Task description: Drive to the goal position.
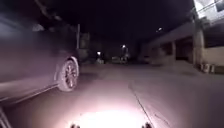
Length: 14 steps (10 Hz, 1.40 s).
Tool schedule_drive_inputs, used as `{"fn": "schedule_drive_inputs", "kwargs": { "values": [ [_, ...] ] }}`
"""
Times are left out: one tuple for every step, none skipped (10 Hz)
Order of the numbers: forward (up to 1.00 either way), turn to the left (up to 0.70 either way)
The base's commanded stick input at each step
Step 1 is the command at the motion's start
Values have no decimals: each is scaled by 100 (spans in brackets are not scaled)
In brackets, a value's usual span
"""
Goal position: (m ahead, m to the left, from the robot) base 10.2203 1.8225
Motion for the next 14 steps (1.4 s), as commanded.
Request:
{"fn": "schedule_drive_inputs", "kwargs": {
  "values": [
    [85, 0],
    [85, 0],
    [85, 0],
    [85, 0],
    [85, 0],
    [85, 0],
    [85, 0],
    [85, 0],
    [85, 0],
    [85, 0],
    [85, 0],
    [85, 0],
    [85, 0],
    [85, 0]
  ]
}}
